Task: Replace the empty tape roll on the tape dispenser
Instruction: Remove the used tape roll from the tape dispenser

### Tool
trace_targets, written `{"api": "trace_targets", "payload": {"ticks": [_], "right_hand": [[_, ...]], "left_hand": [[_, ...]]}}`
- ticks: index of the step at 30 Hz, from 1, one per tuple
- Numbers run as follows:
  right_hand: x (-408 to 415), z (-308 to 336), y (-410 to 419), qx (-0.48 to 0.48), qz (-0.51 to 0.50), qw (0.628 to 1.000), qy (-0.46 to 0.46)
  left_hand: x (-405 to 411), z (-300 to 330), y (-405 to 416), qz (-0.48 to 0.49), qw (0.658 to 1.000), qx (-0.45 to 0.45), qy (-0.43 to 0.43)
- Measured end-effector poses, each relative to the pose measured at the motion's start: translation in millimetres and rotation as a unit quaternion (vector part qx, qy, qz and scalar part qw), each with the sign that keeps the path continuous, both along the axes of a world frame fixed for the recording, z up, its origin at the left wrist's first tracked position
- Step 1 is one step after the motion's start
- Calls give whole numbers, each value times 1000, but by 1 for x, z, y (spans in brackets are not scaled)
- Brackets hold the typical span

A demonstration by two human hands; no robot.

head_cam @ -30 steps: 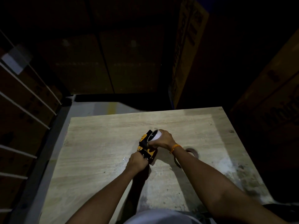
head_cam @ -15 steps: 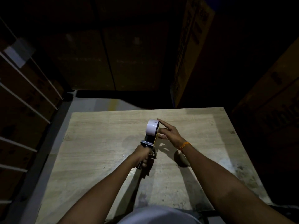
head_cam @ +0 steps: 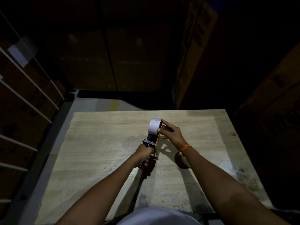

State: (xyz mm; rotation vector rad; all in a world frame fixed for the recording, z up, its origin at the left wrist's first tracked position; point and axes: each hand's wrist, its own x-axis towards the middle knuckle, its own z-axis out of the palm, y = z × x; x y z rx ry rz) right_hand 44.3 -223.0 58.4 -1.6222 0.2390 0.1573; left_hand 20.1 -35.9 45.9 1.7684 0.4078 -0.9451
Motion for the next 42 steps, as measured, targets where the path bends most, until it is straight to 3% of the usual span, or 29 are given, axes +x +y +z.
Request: {"api": "trace_targets", "payload": {"ticks": [16, 21, 28, 42], "right_hand": [[3, 7, 11, -91, 6, 993, -73], [9, 6, 7, -160, 24, 986, -29], [14, 14, 23, -212, -57, 976, -8], [37, 29, 32, -257, -41, 959, 113]], "left_hand": [[-12, -2, -19, 18, 994, 56, -97], [-5, 1, -12, 21, 994, 83, -69], [-7, -8, -7, 33, 976, 171, -134], [-16, -16, 11, -8, 920, 310, -238]]}}
